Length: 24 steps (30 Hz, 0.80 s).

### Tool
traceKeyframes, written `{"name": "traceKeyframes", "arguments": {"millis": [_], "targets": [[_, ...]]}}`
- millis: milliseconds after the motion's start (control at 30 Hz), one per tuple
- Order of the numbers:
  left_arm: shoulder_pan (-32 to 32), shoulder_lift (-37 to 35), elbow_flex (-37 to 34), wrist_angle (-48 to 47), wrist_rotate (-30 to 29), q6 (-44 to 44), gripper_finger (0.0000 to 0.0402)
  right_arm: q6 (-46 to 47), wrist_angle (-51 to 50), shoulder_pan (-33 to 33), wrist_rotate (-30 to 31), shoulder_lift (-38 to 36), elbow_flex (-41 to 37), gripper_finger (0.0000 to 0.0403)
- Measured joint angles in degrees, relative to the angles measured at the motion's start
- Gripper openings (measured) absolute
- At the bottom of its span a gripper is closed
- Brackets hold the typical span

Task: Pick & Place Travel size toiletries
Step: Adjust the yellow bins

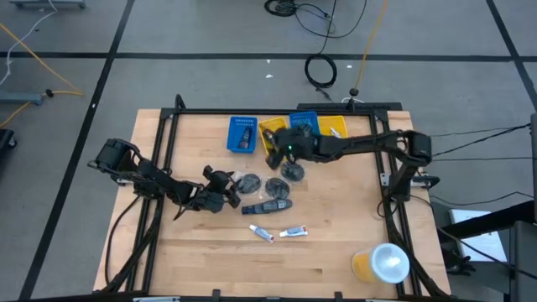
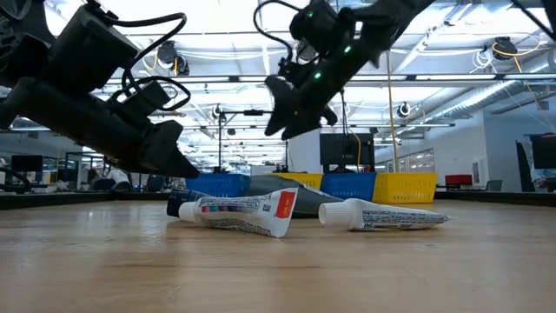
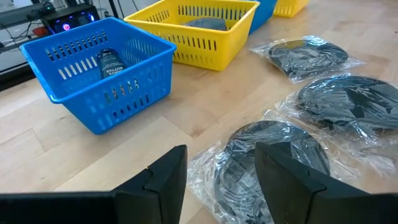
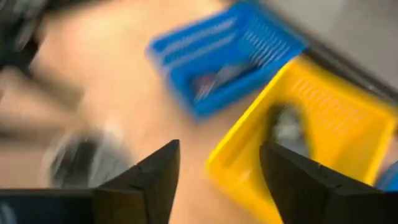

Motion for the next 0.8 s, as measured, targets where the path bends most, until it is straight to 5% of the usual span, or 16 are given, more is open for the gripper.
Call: {"name": "traceKeyframes", "arguments": {"millis": [200,433,800], "targets": [[0.00,0.02,0.00,0.01,-0.02,-0.39,0.0186,-3.57,-12.82,2.77,-3.40,-0.08,-0.04,0.0130],[0.00,0.02,0.00,0.05,-0.06,-0.38,0.0186,-5.82,-6.27,1.61,-0.21,5.92,-0.07,0.0016],[0.00,0.02,0.00,0.07,-0.08,-0.37,0.0186,-6.24,5.14,-2.88,1.02,10.98,-0.11,0.0003]]}}
